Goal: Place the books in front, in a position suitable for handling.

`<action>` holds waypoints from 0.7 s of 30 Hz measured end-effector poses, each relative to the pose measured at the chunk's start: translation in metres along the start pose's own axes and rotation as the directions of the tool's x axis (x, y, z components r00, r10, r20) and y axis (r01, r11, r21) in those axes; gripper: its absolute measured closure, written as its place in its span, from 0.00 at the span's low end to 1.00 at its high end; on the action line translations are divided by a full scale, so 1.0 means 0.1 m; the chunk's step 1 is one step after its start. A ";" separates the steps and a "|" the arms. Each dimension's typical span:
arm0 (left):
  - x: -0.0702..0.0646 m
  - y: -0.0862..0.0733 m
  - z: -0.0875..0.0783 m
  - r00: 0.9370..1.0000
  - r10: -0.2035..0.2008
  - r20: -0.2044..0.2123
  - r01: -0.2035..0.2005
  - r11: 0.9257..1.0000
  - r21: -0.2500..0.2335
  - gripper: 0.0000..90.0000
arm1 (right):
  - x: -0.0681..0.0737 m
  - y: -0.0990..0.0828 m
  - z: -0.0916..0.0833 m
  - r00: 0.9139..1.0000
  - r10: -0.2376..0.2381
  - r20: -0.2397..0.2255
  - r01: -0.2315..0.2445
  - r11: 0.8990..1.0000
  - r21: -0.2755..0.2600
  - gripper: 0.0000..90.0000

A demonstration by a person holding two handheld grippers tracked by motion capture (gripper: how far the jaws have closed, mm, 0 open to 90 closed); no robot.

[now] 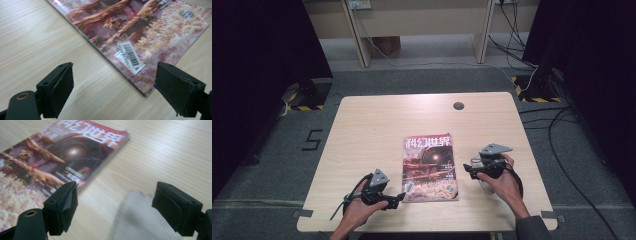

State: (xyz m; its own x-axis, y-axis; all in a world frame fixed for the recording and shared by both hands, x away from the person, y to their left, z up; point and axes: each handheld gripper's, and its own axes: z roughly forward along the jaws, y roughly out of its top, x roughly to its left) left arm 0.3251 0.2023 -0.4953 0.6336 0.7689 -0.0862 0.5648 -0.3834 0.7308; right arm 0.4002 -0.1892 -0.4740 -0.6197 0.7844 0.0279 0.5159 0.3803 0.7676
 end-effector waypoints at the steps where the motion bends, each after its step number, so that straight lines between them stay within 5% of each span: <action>1: 0.02 -0.01 -0.01 1.000 0.000 -0.004 0.000 1.000 0.002 0.16 | -0.03 -0.03 -0.04 1.000 0.011 0.007 -0.011 1.000 0.001 0.19; 9: 0.19 -0.06 -0.10 0.998 -0.049 -0.032 0.049 0.999 -0.020 0.16 | -0.23 -0.36 -0.35 0.997 0.065 0.051 -0.066 0.998 0.010 0.22; 21: 0.26 -0.09 -0.09 0.997 -0.061 -0.042 0.060 0.998 -0.025 0.17 | -0.27 -0.49 -0.32 0.994 0.090 0.065 -0.094 0.994 0.050 0.26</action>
State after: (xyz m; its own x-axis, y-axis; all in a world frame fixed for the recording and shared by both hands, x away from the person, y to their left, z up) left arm 0.3312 0.2306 -0.4979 0.5754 0.8115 -0.1021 0.5881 -0.3238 0.7411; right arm 0.3728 -0.2445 -0.4921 -0.5307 0.8457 0.0556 0.6005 0.3289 0.7288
